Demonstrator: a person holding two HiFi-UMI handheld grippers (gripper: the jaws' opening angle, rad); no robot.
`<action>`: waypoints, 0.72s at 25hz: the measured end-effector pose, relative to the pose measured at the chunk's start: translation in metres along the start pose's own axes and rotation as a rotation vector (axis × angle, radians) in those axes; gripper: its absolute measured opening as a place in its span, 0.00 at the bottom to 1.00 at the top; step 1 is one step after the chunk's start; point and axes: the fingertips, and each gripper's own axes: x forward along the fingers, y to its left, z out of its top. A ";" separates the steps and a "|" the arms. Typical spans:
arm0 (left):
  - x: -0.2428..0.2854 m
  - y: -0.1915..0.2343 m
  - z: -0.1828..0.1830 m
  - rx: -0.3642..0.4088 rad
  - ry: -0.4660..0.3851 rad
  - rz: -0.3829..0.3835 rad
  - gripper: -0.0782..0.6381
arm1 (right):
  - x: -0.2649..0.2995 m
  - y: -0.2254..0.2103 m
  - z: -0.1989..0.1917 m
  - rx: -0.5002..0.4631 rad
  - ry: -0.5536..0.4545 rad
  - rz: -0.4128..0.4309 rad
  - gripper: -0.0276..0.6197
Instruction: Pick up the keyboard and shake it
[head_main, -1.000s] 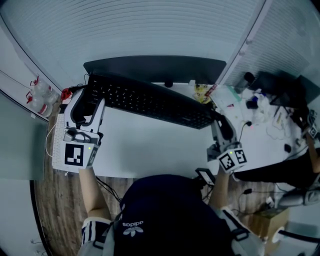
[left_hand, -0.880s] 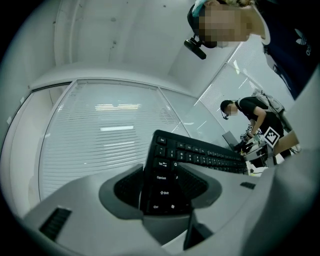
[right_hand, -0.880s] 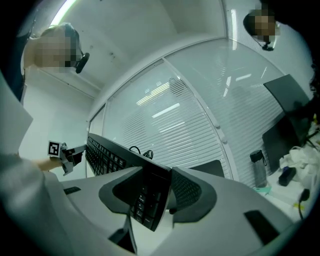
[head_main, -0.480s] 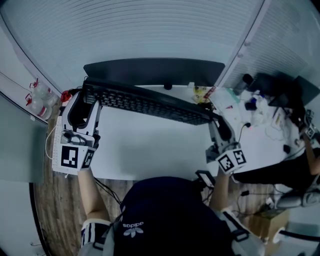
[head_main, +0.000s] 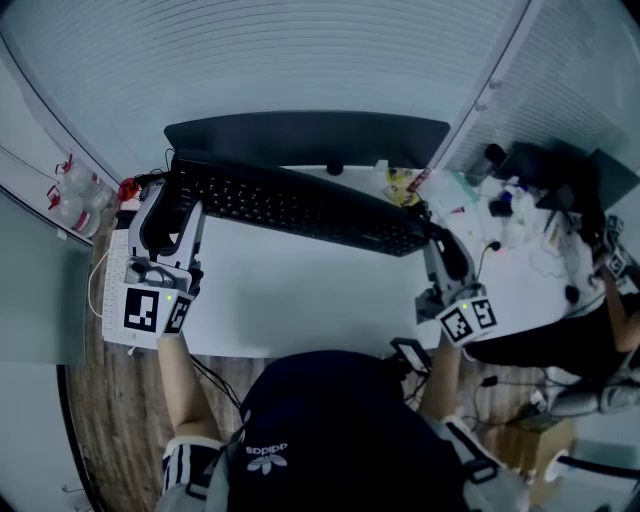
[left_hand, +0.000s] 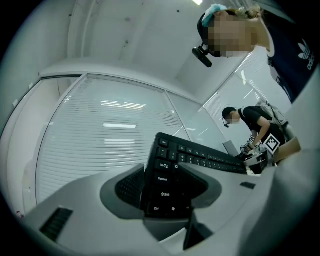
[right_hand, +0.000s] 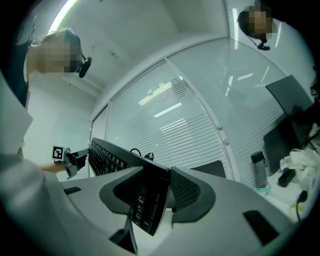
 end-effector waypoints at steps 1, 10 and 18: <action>0.000 0.001 0.000 0.001 -0.002 0.000 0.40 | 0.001 -0.001 -0.001 0.004 0.000 0.001 0.30; -0.001 0.003 0.003 -0.001 -0.012 0.009 0.40 | 0.002 0.003 -0.002 -0.021 0.027 0.015 0.27; -0.004 0.004 0.011 0.004 -0.031 0.011 0.40 | 0.003 0.007 0.003 -0.013 0.010 0.020 0.27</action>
